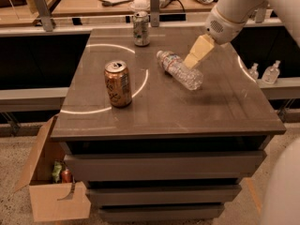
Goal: Place water bottle upright
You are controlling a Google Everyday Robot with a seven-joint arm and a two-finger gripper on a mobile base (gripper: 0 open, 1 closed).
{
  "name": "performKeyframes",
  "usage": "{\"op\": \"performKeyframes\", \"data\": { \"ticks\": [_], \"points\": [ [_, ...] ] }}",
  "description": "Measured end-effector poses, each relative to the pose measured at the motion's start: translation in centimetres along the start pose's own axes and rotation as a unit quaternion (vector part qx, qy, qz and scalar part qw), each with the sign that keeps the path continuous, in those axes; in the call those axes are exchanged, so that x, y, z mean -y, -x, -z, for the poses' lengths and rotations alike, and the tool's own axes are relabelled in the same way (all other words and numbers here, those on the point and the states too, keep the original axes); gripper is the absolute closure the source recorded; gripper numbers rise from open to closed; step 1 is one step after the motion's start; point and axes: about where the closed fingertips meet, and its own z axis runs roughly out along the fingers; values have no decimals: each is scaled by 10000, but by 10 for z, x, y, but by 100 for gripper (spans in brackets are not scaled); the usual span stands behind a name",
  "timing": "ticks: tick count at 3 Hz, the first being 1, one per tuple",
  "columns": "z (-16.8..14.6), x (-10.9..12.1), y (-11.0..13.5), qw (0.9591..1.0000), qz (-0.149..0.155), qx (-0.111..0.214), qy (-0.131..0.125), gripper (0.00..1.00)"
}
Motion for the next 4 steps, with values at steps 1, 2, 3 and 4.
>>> {"op": "performKeyframes", "data": {
  "ticks": [1,2,3,4],
  "points": [
    [-27,0,28,9996,-172,15,230,0],
    [-48,-2,51,9992,-173,-43,364,0],
    [-65,-6,69,9987,-125,-140,467,0],
    [-85,-14,84,9978,-9,-301,595,1]
  ]
}}
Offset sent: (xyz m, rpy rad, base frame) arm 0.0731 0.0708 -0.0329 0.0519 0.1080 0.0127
